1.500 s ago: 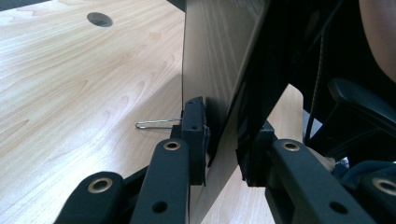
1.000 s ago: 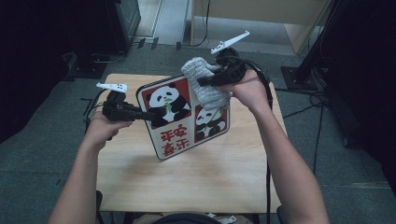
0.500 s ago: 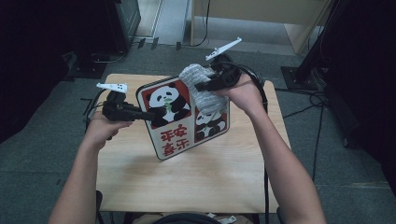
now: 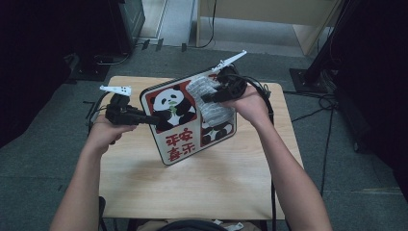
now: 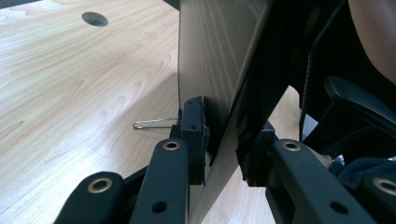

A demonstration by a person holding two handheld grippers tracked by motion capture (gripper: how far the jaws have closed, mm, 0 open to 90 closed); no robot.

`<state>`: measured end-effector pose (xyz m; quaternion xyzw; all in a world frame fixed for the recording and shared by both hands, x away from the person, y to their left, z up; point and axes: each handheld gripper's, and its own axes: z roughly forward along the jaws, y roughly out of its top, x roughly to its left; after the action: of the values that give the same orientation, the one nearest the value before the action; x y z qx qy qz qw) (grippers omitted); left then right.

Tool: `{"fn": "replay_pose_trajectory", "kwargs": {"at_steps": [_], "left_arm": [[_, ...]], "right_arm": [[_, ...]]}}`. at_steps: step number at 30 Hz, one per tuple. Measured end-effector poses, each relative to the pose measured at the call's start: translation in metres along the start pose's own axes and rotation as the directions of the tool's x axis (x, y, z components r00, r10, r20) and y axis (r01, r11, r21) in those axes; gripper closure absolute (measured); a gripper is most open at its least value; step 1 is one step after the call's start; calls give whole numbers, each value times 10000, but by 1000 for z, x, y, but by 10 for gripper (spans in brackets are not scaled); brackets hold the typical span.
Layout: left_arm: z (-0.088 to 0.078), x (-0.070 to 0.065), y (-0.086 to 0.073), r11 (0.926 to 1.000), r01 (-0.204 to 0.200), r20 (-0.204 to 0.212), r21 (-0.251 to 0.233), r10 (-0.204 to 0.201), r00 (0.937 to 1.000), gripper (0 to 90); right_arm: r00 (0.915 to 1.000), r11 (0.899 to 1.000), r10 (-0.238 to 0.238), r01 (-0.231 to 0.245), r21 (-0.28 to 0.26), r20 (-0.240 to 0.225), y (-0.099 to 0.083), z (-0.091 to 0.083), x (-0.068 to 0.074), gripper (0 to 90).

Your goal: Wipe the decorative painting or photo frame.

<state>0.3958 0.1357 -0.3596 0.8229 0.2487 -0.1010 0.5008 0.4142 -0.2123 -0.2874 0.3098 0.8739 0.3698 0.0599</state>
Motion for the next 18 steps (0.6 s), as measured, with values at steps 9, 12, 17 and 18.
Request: {"fn": "replay_pose_trajectory", "kwargs": {"at_steps": [9,12,17,18], "left_arm": [[0,0,0,10000,-48,-2,27,48,10000,754],[0,0,0,10000,-48,-14,38,48,10000,754],[0,0,0,10000,-56,-6,42,56,10000,754],[0,0,0,10000,-56,-7,40,56,10000,754]], "right_arm": [[9999,9999,118,-118,47,-88,-8,5,1,687],[9998,9999,135,-135,31,-170,-11,7,1,687],[9996,9999,169,-169,8,-237,-15,10,0,687],[9995,9999,169,-168,10,-265,-18,11,0,687]]}}
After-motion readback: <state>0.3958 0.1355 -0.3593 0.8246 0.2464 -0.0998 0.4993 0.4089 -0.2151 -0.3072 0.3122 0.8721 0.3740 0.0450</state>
